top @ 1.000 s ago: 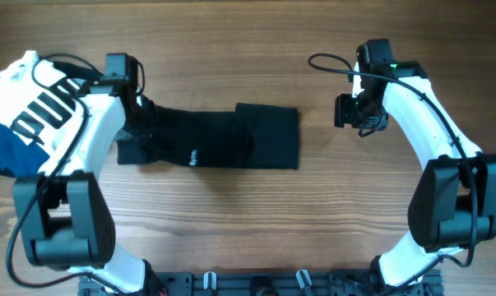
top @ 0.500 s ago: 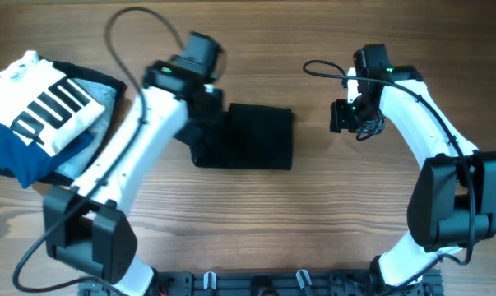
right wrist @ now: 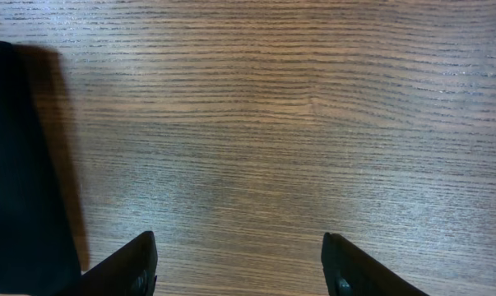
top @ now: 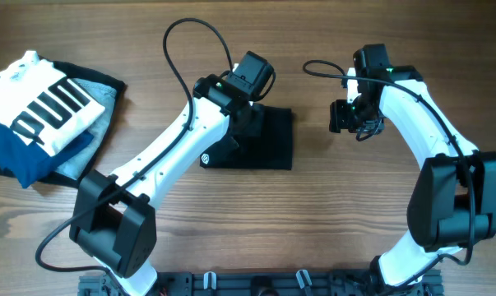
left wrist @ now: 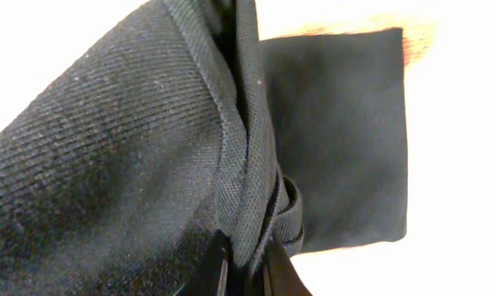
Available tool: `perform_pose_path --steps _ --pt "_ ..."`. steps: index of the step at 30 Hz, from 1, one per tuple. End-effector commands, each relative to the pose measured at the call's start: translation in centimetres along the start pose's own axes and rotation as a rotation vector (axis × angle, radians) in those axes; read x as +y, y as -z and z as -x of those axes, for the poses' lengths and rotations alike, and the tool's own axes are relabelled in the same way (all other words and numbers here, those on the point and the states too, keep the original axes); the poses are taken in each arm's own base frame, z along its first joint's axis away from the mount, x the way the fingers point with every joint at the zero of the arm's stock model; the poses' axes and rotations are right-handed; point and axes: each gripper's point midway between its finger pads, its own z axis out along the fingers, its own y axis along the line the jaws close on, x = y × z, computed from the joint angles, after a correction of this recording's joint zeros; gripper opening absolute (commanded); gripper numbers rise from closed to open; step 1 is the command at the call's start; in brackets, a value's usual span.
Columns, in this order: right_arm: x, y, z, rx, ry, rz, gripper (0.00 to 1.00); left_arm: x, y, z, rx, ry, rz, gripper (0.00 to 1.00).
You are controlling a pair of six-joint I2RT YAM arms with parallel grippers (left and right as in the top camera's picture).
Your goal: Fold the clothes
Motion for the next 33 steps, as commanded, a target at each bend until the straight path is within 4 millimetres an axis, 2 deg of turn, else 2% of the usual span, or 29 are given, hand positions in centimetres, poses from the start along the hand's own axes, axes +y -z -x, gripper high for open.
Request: perform_pose_path --steps 1,5,7,14,18,19,20,21,23,25,28,29,30,33 --pt "0.4 -0.8 -0.5 0.027 0.025 0.014 0.64 0.4 3.0 2.7 -0.094 0.040 0.016 0.04" --pt "0.4 -0.8 -0.5 0.027 0.028 0.014 0.64 0.2 4.8 4.2 -0.140 0.043 0.003 0.04" --pt "0.4 -0.8 -0.5 0.027 0.027 0.014 0.65 -1.2 4.8 3.6 -0.109 0.046 -0.065 0.04" --pt "0.4 -0.8 -0.5 0.028 0.027 0.014 0.65 -2.8 2.6 2.1 -0.028 0.020 -0.076 0.06" --pt "0.4 -0.8 -0.5 0.027 0.027 0.014 0.65 -5.1 1.5 1.3 0.010 -0.005 -0.136 0.06" --pt "0.4 -0.8 -0.5 0.028 0.027 0.014 0.65 -5.6 1.3 1.1 0.016 -0.008 -0.142 0.09" --pt "0.4 -0.8 -0.5 0.028 0.027 0.014 0.65 -5.9 1.2 0.9 0.023 -0.002 -0.146 0.24" --pt "0.4 -0.8 -0.5 0.028 0.027 0.014 0.65 -6.5 1.0 0.6 0.030 -0.007 -0.151 0.34" --pt "0.4 -0.8 -0.5 0.028 0.027 0.014 0.65 -6.9 1.6 0.8 0.017 -0.016 -0.160 0.38" --pt "0.4 -0.8 -0.5 0.028 0.026 0.014 0.65 -7.1 3.4 2.0 -0.029 -0.014 -0.180 0.42" --pt "0.4 -0.8 -0.4 0.023 0.032 0.015 0.65 -5.6 8.2 5.2 -0.164 0.036 -0.222 0.45" --pt "0.6 -0.7 -0.4 0.022 0.051 0.025 0.65 -4.2 9.8 6.2 -0.209 0.066 -0.219 0.45" --pt "1.8 -0.7 -0.4 0.018 0.125 0.100 0.65 -1.3 11.3 7.3 -0.263 0.121 -0.189 0.47" --pt "3.9 -0.3 -0.2 0.002 0.197 0.224 0.67 3.7 12.0 8.1 -0.278 0.226 -0.148 0.47"
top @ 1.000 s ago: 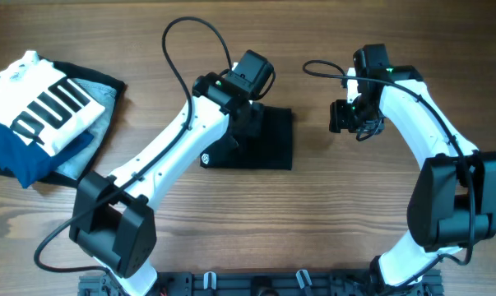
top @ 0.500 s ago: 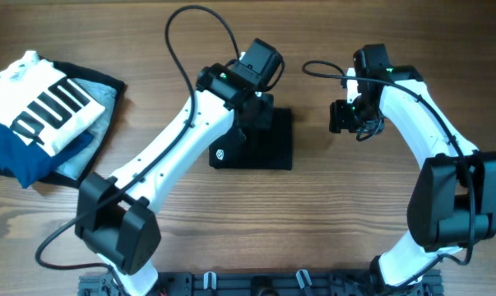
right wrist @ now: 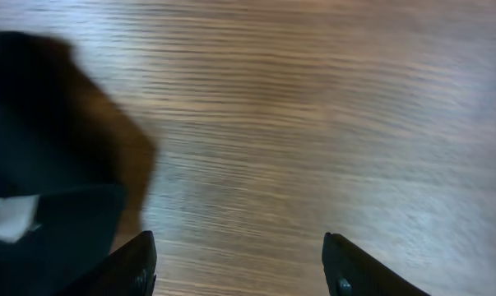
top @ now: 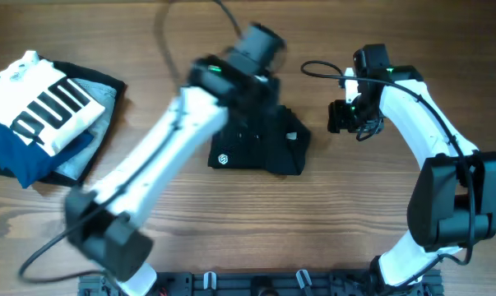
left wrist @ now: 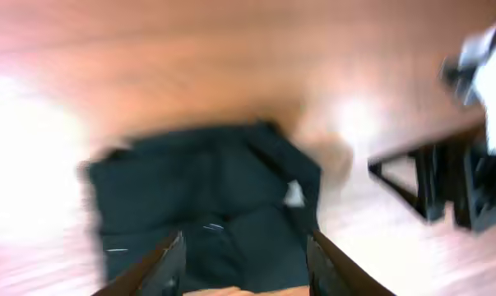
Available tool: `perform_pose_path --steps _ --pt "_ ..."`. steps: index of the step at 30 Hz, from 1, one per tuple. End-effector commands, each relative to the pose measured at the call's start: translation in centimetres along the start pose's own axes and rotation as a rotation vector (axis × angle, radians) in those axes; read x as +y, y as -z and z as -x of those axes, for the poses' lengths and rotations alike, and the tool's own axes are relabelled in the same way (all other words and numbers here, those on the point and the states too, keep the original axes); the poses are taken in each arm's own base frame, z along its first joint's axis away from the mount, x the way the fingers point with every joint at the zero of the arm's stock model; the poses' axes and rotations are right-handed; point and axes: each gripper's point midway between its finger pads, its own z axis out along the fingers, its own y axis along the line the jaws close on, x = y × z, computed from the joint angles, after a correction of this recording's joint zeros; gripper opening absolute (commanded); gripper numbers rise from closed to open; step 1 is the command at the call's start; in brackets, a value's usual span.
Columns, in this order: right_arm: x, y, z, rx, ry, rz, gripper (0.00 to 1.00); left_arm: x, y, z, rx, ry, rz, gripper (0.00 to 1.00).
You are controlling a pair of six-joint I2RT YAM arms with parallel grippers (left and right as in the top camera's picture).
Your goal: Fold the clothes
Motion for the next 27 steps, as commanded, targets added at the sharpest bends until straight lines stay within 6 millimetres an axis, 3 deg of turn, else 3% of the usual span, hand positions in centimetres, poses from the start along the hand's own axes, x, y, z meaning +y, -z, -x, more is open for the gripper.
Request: perform_pose_path --steps 1,5,7,12,14,17,23,27 --pt "3.9 -0.3 -0.1 -0.003 0.146 0.225 0.68 6.3 4.3 3.4 -0.107 0.149 0.054 0.47" --pt "10.1 2.0 -0.6 -0.045 0.276 0.585 0.67 9.7 1.8 3.0 -0.016 0.240 0.046 0.45" --pt "11.5 2.1 -0.9 -0.037 0.303 0.612 0.68 10.4 0.0 2.6 0.025 0.231 0.062 0.44" --pt "11.6 0.1 -0.2 -0.027 0.251 0.408 0.66 11.6 -5.9 0.5 0.168 0.244 0.092 0.40" --pt "12.3 0.0 0.1 -0.044 0.265 0.408 0.63 11.3 -8.1 -0.6 0.234 0.257 0.063 0.39" --pt "13.1 -0.1 -0.1 -0.036 0.259 0.410 0.52 11.7 -10.6 -1.9 0.297 0.269 0.065 0.38" --pt "14.5 -0.3 -1.7 0.023 0.251 0.421 0.45 12.1 -14.2 -3.4 0.354 0.239 0.071 0.37" --pt "15.8 -1.1 -3.2 0.060 0.292 0.423 0.45 12.4 -15.3 -3.7 0.363 0.218 0.073 0.38"
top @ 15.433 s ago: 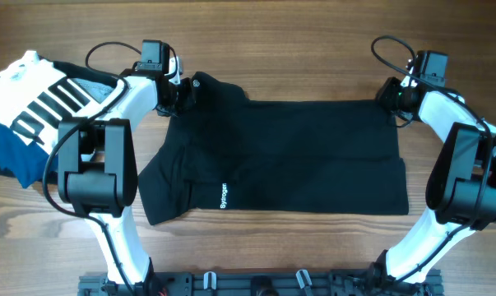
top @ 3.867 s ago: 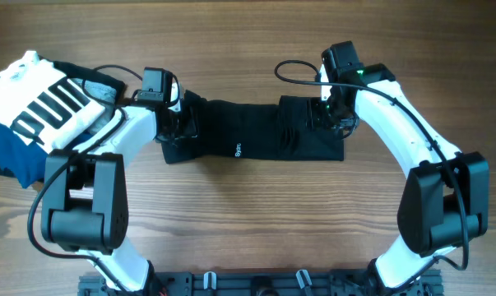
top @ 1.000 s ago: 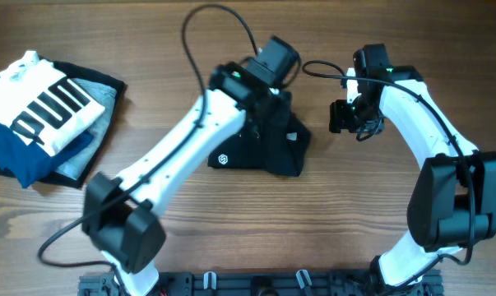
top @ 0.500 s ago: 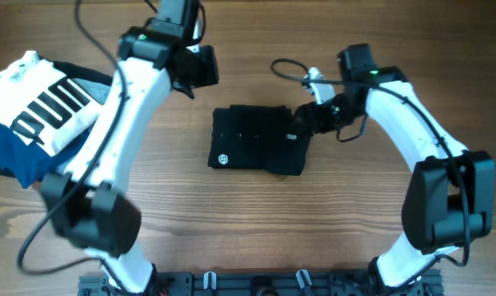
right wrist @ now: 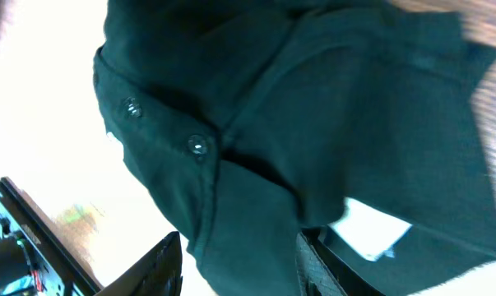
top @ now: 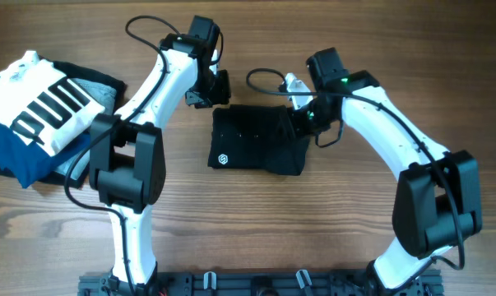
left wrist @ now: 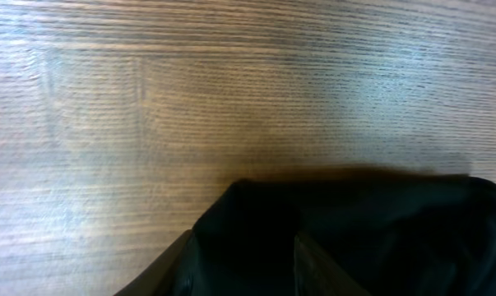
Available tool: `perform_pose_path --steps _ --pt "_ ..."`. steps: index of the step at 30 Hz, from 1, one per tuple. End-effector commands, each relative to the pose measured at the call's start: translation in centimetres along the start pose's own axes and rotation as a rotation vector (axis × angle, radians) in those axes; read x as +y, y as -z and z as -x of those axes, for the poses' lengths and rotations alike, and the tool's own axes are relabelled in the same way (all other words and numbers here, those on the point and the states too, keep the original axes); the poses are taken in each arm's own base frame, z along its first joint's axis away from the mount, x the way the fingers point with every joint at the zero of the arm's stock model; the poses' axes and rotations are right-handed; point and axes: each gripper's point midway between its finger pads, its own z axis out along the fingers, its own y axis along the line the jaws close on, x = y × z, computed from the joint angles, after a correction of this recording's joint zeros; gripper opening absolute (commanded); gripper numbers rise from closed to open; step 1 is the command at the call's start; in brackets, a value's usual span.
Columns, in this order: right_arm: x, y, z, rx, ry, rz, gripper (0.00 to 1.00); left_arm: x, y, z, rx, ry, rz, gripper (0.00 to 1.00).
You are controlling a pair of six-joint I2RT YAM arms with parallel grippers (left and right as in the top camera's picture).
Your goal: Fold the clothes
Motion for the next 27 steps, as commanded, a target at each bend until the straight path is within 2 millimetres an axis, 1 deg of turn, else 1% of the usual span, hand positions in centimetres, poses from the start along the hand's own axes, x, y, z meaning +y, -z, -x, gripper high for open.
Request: perform_pose_path --steps 1,5,6,8,9,10,11,12,13,15,16,17,19,21,23,24,25,26,27 --pt "0.3 -2.6 -2.1 0.080 -0.008 0.002 0.45 -0.2 -1.5 -0.3 0.026 -0.041 -0.007 0.38" --pt "-0.5 -5.1 -3.8 0.133 -0.021 0.003 0.45 0.1 -2.6 -0.5 0.033 -0.040 -0.004 0.38" --pt "-1.0 -5.8 -4.3 0.153 -0.032 0.000 0.45 0.3 -2.9 -0.7 0.036 -0.041 -0.002 0.38" --pt "-2.1 -6.7 -4.9 0.182 -0.048 -0.032 0.45 0.4 -3.5 -0.9 0.042 -0.053 -0.001 0.35" --pt "-2.9 -7.0 -5.1 0.193 -0.057 -0.068 0.45 0.6 -3.9 -1.2 0.051 -0.065 0.003 0.34" --pt "-4.3 -7.3 -5.4 0.205 -0.081 -0.138 0.45 0.9 -4.5 -1.7 0.068 -0.063 0.010 0.32" --pt "-5.6 -7.3 -5.5 0.205 -0.106 -0.208 0.45 1.2 -5.1 -2.1 0.086 -0.059 0.016 0.27" --pt "-6.6 -7.1 -5.4 0.197 -0.117 -0.270 0.45 1.4 -5.5 -2.6 0.103 -0.056 0.023 0.20" --pt "-7.7 -6.8 -5.2 0.187 -0.119 -0.331 0.45 1.8 -6.0 -3.3 0.126 -0.051 0.032 0.16" --pt "-9.7 -6.1 -4.6 0.163 -0.110 -0.438 0.46 2.4 -6.4 -4.5 0.164 -0.043 0.047 0.11" --pt "-11.0 -5.5 -4.2 0.142 -0.109 -0.506 0.46 2.8 -6.4 -5.2 0.190 -0.037 0.062 0.06" --pt "-12.3 -4.7 -3.8 0.122 -0.111 -0.568 0.46 3.1 -6.3 -5.9 0.217 -0.032 0.076 0.04" --pt "-14.4 -3.4 -2.6 0.074 -0.111 -0.656 0.46 3.6 -5.9 -7.1 0.267 -0.010 0.097 0.04" --pt "-16.1 -2.0 -1.0 0.019 -0.094 -0.715 0.46 4.1 -5.4 -8.6 0.327 0.060 0.131 0.04" --pt "-16.8 -0.7 1.0 -0.030 -0.067 -0.724 0.46 4.5 -4.8 -10.2 0.387 0.129 0.170 0.04" --pt "-16.9 0.0 1.9 -0.054 -0.066 -0.727 0.49 4.4 -4.4 -10.9 0.413 0.135 0.182 0.04" --pt "-16.8 0.8 2.9 -0.071 -0.051 -0.728 0.50 4.2 -4.2 -11.4 0.426 0.128 0.188 0.04" --pt "-16.5 1.3 3.4 -0.079 -0.045 -0.728 0.52 3.9 -3.8 -11.6 0.429 0.121 0.190 0.04" --pt "-16.0 2.3 4.0 -0.086 -0.036 -0.728 0.53 3.5 -3.2 -11.7 0.420 0.109 0.188 0.04"
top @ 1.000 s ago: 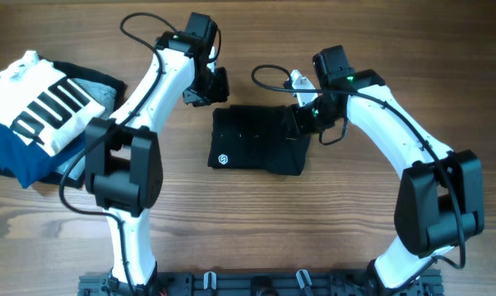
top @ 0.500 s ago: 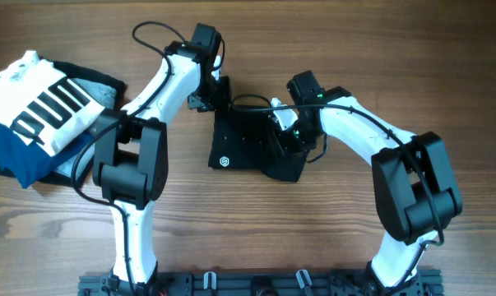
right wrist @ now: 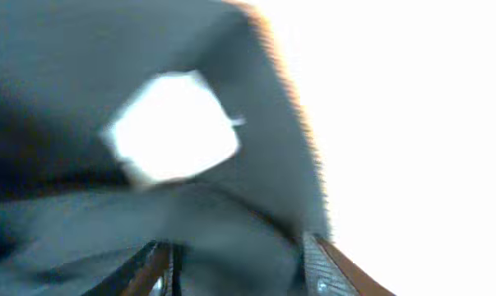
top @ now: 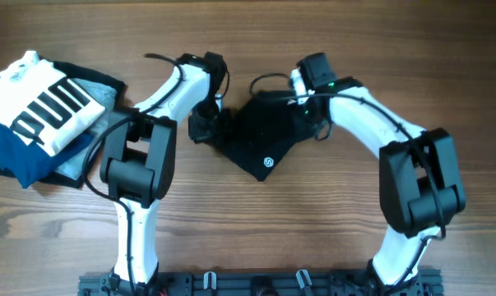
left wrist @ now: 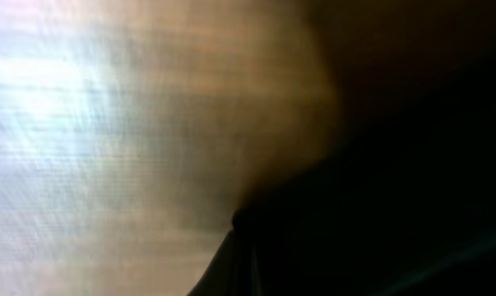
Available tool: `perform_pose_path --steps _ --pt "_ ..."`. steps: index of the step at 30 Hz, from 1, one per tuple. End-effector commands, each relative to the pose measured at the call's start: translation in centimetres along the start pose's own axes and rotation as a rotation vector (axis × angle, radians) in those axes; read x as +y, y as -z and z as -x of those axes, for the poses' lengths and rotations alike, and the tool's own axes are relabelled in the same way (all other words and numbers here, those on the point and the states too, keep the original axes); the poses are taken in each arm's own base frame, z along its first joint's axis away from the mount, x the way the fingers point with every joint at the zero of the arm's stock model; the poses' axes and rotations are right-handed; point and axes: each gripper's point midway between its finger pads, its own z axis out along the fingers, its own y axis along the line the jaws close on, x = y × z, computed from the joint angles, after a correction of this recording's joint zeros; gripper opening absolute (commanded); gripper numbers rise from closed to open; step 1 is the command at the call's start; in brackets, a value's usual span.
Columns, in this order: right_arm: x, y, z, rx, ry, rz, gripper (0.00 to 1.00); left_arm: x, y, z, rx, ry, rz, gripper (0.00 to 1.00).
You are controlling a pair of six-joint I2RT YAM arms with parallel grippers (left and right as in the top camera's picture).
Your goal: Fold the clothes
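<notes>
A black garment (top: 260, 136) hangs as a downward-pointing triangle over the middle of the table, its small white logo (top: 270, 163) near the lower tip. My left gripper (top: 206, 125) is at the garment's left corner and my right gripper (top: 301, 105) at its right corner. The left wrist view is dark and blurred: black cloth (left wrist: 396, 181) fills the right side, and the left gripper (left wrist: 243, 267) looks shut on its edge. In the right wrist view, cloth with a white label (right wrist: 169, 127) fills the gap between the fingers (right wrist: 317, 263).
A pile of clothes (top: 42, 107), white with black stripes on blue and grey, lies at the far left. The wooden table (top: 354, 230) extends around the garment. A black rail (top: 256, 284) runs along the front edge.
The garment lay flat as a rectangle with the logo at its lower left. Now it is drawn into a triangle between both grippers, logo near the lower tip. The left gripper has come down onto its left corner.
At first my left gripper held the black garment, with the right gripper open over bare wood. Then the left arm was up and open over the garment lying flat. Then the right gripper was on its right edge. Now both grippers hold it.
</notes>
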Motion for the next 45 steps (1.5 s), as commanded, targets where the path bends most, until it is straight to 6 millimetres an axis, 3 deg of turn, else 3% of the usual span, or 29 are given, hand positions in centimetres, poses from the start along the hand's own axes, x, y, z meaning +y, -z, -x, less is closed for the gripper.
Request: perform_pose_path --steps 1,3,5,6,7,8,11,13,14,18,22,26,28,32,36,39,43,45 --pt "-5.0 1.8 1.4 -0.004 0.007 -0.197 0.53 1.1 0.4 -1.2 0.011 0.031 0.066 0.04" --pt "-4.0 4.0 1.5 -0.015 -0.016 -0.143 0.54 0.5 3.2 -1.2 -0.071 0.021 0.030 0.06" --pt "-1.3 5.8 1.5 -0.038 -0.014 0.016 0.54 0.5 5.8 -0.4 -0.184 0.008 0.017 0.15" --pt "0.3 6.9 1.5 -0.048 -0.012 0.108 0.54 0.5 6.9 0.1 -0.236 0.002 0.014 0.29" --pt "2.2 8.2 1.5 -0.059 -0.008 0.220 0.54 0.4 8.1 0.6 -0.291 -0.002 0.005 0.50" --pt "3.4 9.1 1.3 -0.061 -0.005 0.291 0.54 0.2 8.9 0.8 -0.323 -0.005 -0.008 0.54" --pt "6.3 10.6 -0.2 -0.011 -0.005 0.459 0.53 -0.3 9.7 1.1 -0.355 -0.012 -0.036 0.50" --pt "7.6 10.3 -1.3 0.021 0.012 0.504 0.48 -1.6 9.4 0.7 -0.330 -0.038 -0.092 0.22" --pt "8.1 10.0 -1.8 0.036 0.022 0.511 0.44 -2.5 9.3 0.4 -0.318 -0.074 -0.128 0.19" --pt "10.0 8.9 -3.4 0.068 0.044 0.557 0.38 -3.8 8.1 -0.5 -0.293 -0.150 -0.139 0.15" --pt "11.7 7.6 -5.0 0.082 0.063 0.619 0.38 -4.5 4.4 -1.4 -0.270 -0.244 -0.128 0.15" --pt "12.0 6.5 -5.9 0.082 0.073 0.621 0.38 -4.0 1.0 -1.4 -0.279 -0.307 -0.108 0.17" --pt "12.0 5.9 -6.1 0.071 0.076 0.621 0.38 -2.3 -0.4 -0.7 -0.303 -0.286 -0.060 0.18" --pt "12.0 4.5 -7.0 0.083 0.067 0.621 0.38 -0.3 -1.1 1.0 -0.360 -0.240 -0.043 0.19" --pt "11.6 2.6 -7.5 0.119 0.052 0.592 0.37 0.0 -1.1 1.0 -0.354 -0.206 -0.047 0.21" --pt "8.3 -0.1 -7.9 0.154 -0.034 0.376 0.31 0.5 -1.5 -0.1 -0.307 -0.186 -0.028 0.24" --pt "5.5 -1.0 -6.3 0.089 -0.059 0.235 0.32 1.2 -1.8 -1.2 -0.254 -0.085 -0.020 0.24" --pt "4.8 -1.0 -4.8 0.024 -0.009 0.225 0.32 -0.1 -2.1 -2.6 -0.181 -0.017 -0.109 0.24"
